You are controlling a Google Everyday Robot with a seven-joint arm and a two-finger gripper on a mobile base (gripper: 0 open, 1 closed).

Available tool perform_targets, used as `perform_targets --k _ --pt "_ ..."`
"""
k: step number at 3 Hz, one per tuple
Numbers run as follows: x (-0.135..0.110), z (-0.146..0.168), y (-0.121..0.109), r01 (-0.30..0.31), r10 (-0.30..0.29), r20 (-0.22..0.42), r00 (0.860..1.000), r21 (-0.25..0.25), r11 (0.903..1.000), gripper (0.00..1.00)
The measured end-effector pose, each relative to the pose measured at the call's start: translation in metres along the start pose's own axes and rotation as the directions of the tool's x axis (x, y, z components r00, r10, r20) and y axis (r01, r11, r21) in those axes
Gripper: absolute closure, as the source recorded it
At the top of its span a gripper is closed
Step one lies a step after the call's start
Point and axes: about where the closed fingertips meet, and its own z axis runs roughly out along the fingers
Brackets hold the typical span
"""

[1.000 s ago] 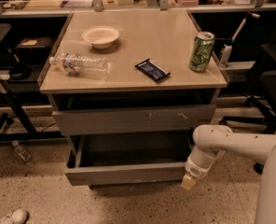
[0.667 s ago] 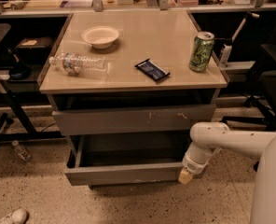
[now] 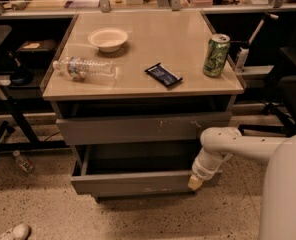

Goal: Close middle drawer

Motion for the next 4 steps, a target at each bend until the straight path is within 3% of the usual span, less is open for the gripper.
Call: perform_targets --k 4 --pt "0.0000 0.0001 0.0001 0.000 0.000 0.000 1.000 0.000 1.0000 0.11"
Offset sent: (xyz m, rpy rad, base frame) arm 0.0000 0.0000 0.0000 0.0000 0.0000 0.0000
